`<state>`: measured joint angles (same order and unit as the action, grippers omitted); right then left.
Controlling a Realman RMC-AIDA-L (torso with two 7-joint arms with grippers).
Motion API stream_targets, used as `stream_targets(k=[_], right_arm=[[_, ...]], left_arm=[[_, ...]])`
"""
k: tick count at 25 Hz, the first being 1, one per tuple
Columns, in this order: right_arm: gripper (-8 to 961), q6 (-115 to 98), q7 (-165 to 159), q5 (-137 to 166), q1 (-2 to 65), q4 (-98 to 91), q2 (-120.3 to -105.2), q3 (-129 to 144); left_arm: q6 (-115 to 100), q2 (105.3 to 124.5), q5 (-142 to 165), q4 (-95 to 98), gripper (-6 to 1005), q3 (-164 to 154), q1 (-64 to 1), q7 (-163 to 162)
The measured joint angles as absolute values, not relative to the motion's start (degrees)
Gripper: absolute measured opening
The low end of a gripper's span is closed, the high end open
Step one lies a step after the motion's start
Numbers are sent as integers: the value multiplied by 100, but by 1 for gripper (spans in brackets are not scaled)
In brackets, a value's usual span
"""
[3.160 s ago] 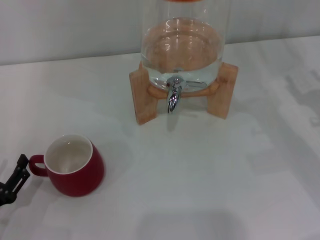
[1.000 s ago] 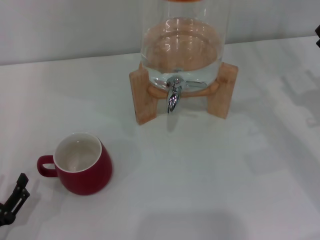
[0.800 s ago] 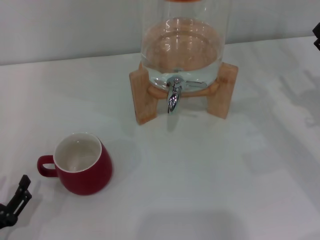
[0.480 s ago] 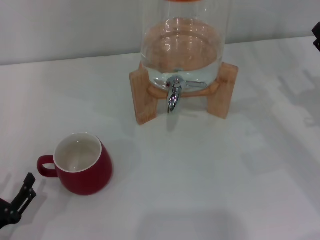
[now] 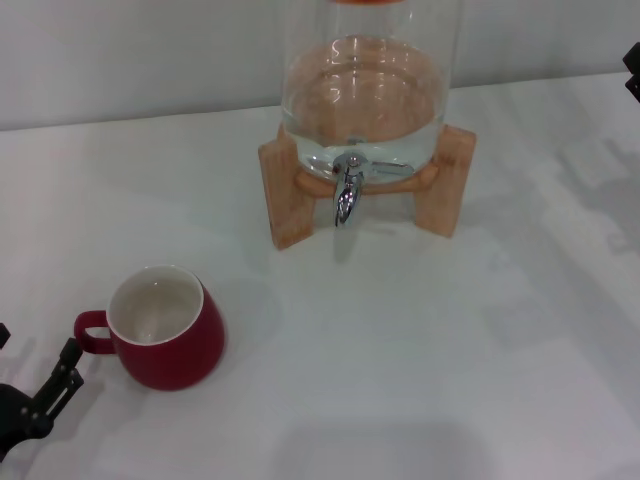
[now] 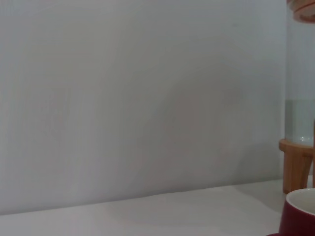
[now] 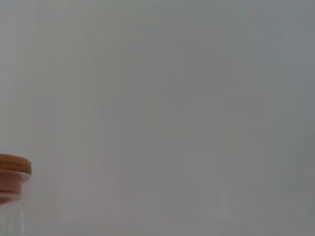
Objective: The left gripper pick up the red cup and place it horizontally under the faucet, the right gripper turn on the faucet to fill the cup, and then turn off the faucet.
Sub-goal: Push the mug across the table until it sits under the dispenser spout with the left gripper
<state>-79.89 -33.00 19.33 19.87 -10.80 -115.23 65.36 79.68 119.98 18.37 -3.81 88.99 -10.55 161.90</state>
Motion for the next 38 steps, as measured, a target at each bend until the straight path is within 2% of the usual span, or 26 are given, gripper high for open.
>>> stream_targets(k=[38], right_arm=[[833,-8017,-3311,1942,1996,-1115,-11523,6678]], left_arm=[[7577,11944,1837,-403,869,8784,-1318,16189]])
